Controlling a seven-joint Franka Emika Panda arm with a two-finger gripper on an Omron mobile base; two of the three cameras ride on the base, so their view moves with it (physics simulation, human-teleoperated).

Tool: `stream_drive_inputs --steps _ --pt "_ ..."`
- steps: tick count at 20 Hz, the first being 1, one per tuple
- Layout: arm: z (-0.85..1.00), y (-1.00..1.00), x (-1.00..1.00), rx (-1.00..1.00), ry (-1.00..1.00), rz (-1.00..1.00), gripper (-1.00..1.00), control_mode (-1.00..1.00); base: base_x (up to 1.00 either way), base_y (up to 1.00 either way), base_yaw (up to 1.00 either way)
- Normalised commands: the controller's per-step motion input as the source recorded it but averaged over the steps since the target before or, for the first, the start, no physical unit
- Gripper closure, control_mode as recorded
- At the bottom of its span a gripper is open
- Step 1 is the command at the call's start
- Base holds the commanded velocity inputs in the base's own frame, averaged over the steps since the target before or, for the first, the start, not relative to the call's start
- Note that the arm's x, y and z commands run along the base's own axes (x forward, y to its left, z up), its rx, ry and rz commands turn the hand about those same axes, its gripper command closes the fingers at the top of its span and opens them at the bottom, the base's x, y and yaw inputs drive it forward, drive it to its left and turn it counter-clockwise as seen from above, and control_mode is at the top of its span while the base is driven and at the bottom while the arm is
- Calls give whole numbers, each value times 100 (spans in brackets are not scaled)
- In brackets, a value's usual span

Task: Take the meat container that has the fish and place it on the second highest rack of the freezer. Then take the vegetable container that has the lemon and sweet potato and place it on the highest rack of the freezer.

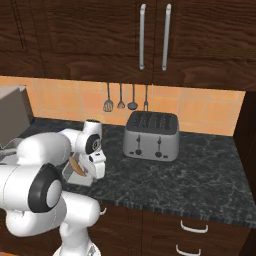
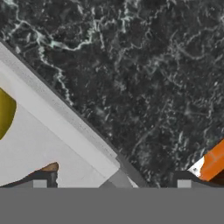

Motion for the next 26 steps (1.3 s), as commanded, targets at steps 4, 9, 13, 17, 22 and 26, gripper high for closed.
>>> stream_drive_inputs --steps 4,9,13,17,22,26 --pt "-34 0 2 -4 -9 0 -100 -100 0 0 0" --pt "-37 0 0 -9 -13 0 -100 -100 0 0 0" --pt "-12 0 5 -4 -3 0 100 -100 0 0 0" --pt "0 0 0 0 0 0 100 -100 0 0 0" --pt "0 2 0 0 0 0 100 -100 0 0 0" --pt "32 22 -9 -1 -3 -1 100 -100 0 0 0"
